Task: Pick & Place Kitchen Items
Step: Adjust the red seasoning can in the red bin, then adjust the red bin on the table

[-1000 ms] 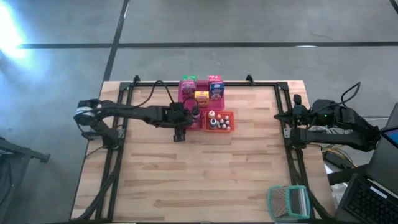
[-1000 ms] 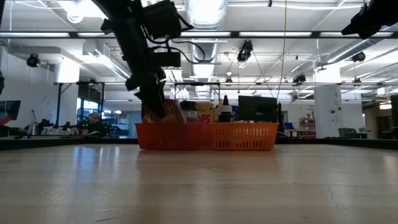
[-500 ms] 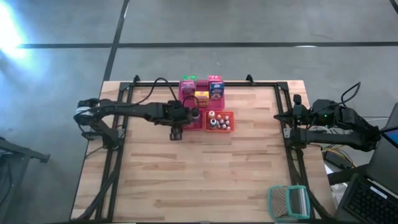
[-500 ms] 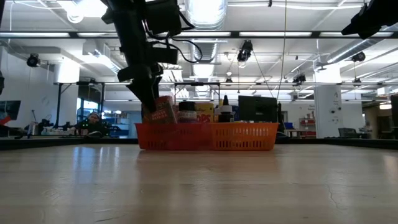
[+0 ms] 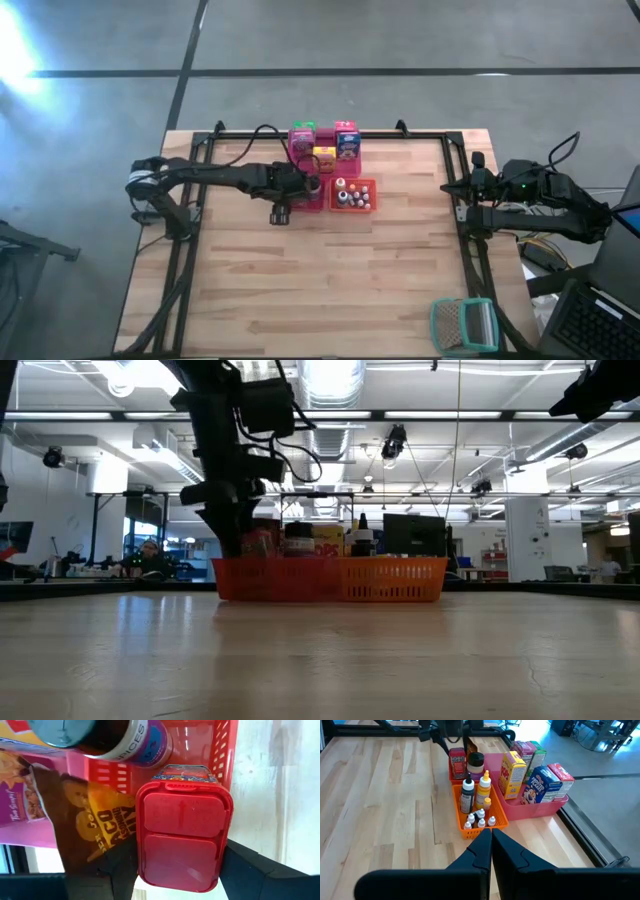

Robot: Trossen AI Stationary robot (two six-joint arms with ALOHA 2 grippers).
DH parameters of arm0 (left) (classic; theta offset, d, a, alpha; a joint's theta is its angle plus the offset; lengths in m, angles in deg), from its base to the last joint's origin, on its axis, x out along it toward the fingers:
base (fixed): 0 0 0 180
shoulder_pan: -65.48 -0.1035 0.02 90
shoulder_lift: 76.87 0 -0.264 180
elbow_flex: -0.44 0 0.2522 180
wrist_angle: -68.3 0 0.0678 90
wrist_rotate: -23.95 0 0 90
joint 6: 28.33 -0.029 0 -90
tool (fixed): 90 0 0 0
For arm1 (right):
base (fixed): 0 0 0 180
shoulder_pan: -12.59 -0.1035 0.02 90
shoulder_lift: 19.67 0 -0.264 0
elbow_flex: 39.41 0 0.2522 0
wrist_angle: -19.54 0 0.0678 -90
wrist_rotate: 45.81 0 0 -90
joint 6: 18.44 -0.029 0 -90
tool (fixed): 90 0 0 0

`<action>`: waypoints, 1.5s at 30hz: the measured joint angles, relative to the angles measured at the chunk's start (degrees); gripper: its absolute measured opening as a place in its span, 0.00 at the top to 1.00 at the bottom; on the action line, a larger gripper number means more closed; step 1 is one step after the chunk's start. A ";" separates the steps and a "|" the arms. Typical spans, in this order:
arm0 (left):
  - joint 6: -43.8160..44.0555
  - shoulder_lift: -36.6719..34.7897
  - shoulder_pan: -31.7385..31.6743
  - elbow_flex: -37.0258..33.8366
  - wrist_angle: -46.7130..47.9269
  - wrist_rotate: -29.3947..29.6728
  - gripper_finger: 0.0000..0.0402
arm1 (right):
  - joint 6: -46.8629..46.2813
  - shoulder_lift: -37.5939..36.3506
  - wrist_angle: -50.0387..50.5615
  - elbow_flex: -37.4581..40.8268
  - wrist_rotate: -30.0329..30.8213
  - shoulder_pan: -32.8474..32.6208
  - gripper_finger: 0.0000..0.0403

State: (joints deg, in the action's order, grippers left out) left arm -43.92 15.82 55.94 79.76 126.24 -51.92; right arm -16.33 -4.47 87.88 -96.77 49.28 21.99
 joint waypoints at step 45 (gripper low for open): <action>6.74 -21.93 1.34 -25.53 -10.02 4.02 0.50 | 0.00 -0.02 -0.02 0.00 -0.01 -0.01 0.98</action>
State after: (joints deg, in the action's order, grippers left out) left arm -37.17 -6.11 57.29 54.23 116.22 -47.90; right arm -16.33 -4.49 87.86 -96.77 49.27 21.98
